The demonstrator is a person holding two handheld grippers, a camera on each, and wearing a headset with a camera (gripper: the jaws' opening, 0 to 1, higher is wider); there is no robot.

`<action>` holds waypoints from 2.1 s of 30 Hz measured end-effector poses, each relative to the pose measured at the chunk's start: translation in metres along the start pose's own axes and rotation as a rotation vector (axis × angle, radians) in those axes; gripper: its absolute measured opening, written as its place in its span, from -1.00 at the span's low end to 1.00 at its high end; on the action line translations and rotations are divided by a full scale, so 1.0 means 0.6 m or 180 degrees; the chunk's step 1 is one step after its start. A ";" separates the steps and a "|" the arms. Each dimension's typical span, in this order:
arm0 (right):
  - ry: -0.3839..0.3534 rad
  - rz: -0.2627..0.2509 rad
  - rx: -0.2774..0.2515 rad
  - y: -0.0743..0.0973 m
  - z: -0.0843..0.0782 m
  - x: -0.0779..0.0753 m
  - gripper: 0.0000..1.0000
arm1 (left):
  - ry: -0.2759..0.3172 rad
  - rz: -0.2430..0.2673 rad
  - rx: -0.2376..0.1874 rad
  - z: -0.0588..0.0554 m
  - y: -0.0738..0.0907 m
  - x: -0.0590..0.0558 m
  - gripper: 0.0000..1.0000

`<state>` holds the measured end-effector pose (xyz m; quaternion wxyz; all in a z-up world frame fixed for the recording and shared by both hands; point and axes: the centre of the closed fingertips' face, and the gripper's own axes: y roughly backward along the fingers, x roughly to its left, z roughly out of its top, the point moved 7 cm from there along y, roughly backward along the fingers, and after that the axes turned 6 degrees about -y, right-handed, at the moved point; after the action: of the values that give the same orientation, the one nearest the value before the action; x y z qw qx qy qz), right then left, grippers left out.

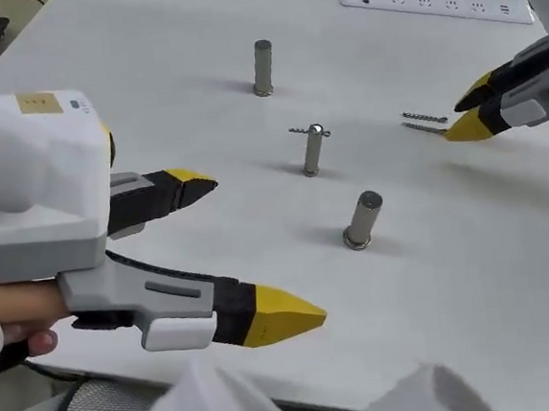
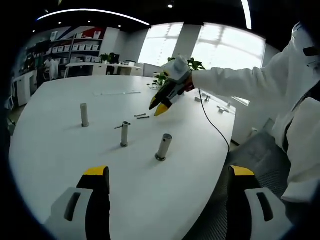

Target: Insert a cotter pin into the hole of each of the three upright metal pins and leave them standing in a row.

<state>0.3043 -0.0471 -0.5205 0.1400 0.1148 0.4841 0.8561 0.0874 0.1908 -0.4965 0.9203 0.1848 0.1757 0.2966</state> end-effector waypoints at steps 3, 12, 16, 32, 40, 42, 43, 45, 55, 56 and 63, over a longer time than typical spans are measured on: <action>0.0046 0.0006 0.0082 -0.012 0.003 -0.007 -0.57 | 0.0018 0.0022 -0.0041 0.001 -0.001 0.003 0.95; 0.0113 0.0004 0.0268 -0.036 0.005 -0.021 -0.72 | 0.0044 0.0069 -0.0129 0.009 -0.002 0.010 0.94; 0.0129 0.0014 0.0344 -0.042 0.001 -0.025 -0.75 | 0.0056 0.0056 -0.0137 0.010 -0.004 0.009 0.94; 0.0201 0.0015 0.0439 -0.050 0.006 -0.028 -0.99 | 0.0083 0.0045 -0.0154 0.009 -0.004 0.009 0.90; 0.0299 -0.0022 0.0413 -0.053 0.002 -0.035 -1.00 | 0.0083 0.0072 -0.0172 0.011 -0.002 0.010 0.90; 0.0301 -0.0046 0.0403 -0.053 0.003 -0.035 -1.00 | 0.0084 0.0076 -0.0169 0.011 -0.003 0.010 0.89; 0.0328 -0.0059 0.0402 -0.053 0.003 -0.034 -1.00 | 0.0083 0.0076 -0.0163 0.011 -0.003 0.010 0.89; 0.0429 -0.0103 0.0394 -0.054 0.003 -0.033 -1.00 | 0.0073 0.0076 -0.0150 0.011 -0.005 0.009 0.89; 0.0172 -0.0219 0.0159 -0.035 0.008 -0.024 -1.00 | 0.0025 0.0052 -0.0147 0.024 -0.010 -0.001 0.86; 0.0177 -0.0224 0.0136 -0.030 0.009 -0.020 -1.00 | 0.0020 0.0052 -0.0149 0.024 -0.009 0.001 0.86; 0.0469 -0.0343 -0.0076 0.015 0.018 0.029 -1.00 | -0.0027 0.0062 -0.0172 0.029 -0.004 0.002 0.82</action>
<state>0.2902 -0.0370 -0.5063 0.1513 0.0237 0.4882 0.8592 0.0972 0.1857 -0.4829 0.9228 0.1629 0.1619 0.3095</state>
